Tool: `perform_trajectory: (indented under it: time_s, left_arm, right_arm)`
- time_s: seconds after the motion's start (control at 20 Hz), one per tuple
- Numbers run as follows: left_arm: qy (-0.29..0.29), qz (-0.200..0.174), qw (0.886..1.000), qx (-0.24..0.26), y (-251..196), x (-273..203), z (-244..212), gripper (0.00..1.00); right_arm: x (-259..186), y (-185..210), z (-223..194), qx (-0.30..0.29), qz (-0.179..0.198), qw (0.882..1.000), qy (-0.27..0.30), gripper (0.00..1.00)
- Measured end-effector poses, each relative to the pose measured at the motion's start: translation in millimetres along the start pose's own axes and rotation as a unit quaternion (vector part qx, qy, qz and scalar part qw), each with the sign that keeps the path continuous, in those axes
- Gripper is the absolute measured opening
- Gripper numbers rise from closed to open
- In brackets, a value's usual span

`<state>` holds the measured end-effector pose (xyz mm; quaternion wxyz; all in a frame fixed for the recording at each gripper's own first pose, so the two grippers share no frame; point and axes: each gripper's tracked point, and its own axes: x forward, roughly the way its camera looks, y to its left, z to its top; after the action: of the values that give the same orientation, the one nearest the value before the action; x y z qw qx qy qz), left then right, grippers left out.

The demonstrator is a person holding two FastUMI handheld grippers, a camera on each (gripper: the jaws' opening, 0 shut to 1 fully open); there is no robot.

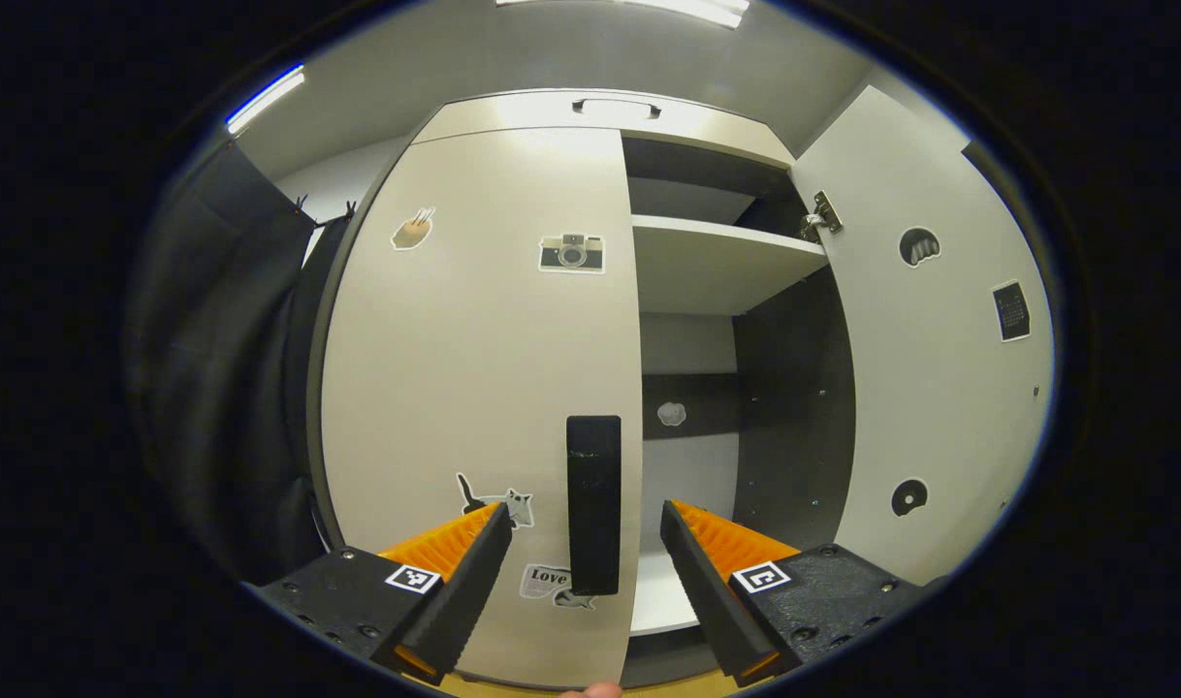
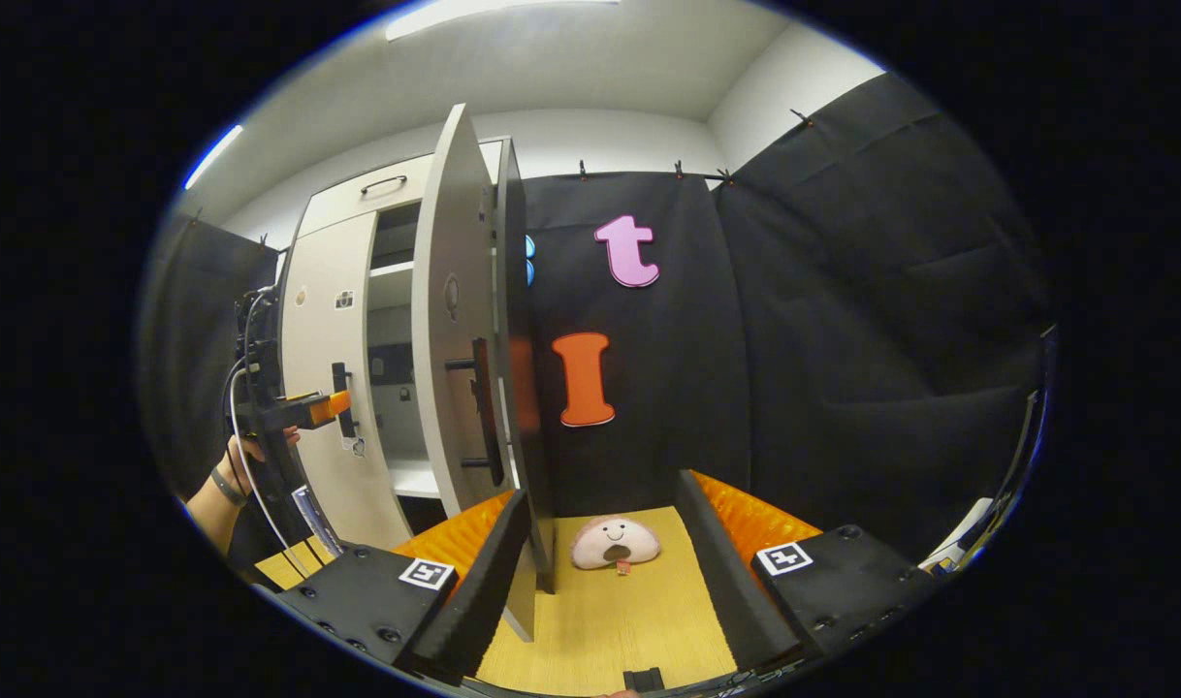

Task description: Open the right door of the double-door shoe cabinet with the right hand, and open the left door with the left hand.

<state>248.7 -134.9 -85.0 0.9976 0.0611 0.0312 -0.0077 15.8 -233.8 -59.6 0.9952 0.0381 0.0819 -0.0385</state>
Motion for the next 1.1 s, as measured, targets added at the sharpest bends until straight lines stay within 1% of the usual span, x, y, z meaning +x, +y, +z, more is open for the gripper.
perform_trajectory:
  time_s: [0.05,0.1,0.2,0.3,0.35,0.4,0.45,0.5,0.55,0.6,0.65,0.75,0.9,1.0,1.1]
  left_arm:
    - [0.006,0.002,1.000,0.000,1,7,-2,0.94]
    - [0.009,0.004,1.000,0.001,2,13,-4,0.94]
    - [0.010,0.007,1.000,0.004,4,21,-5,0.94]
    - [0.014,0.003,1.000,-0.003,3,29,-8,0.94]
    - [0.014,0.013,1.000,-0.003,9,27,-8,0.92]
    - [0.014,0.017,1.000,-0.005,10,31,-7,0.88]
    - [0.014,0.018,1.000,-0.009,12,32,-8,0.77]
    - [0.017,-0.005,1.000,-0.012,2,31,-7,0.73]
    - [0.027,-0.010,0.999,-0.027,-8,35,-12,0.60]
    - [0.033,0.002,0.999,-0.025,-4,34,-10,0.43]
    - [0.035,0.004,0.999,-0.017,-3,33,-11,0.27]
    - [0.031,0.000,1.000,0.001,-4,32,-11,0.25]
    - [0.041,-0.014,0.999,0.030,-5,29,-15,0.25]
    - [0.045,-0.013,0.998,0.033,-5,26,-18,0.25]
    - [0.055,-0.026,0.998,0.036,-5,18,-24,0.26]
  right_arm:
    - [-2,-5,-1,0.007,-0.004,1.000,0.001,0.87]
    - [-3,-9,-2,0.013,-0.008,1.000,0.002,0.98]
    - [-3,-15,-6,0.023,-0.016,1.000,0.004,0.97]
    - [-4,-20,-8,0.027,-0.023,0.999,0.005,0.98]
    - [-4,-21,-8,0.026,-0.027,0.999,0.004,0.98]
    - [-5,-22,-7,0.025,-0.031,0.999,0.002,0.98]
    - [-5,-23,-6,0.024,-0.033,0.999,0.000,0.98]
    - [-5,-23,-5,0.024,-0.033,0.999,-0.003,0.98]
    - [-4,-21,-3,0.024,-0.032,0.999,-0.005,0.98]
    - [-4,-18,-2,0.024,-0.030,0.999,-0.006,0.98]
    - [-4,-15,-1,0.023,-0.029,0.999,-0.007,0.98]
    - [-8,-10,1,0.018,-0.026,0.999,-0.011,0.98]
    - [-10,3,1,0.009,-0.019,1.000,-0.008,0.97]
    - [-10,13,4,0.002,-0.015,1.000,-0.009,0.98]
    - [-11,26,6,-0.002,-0.004,1.000,-0.011,0.98]
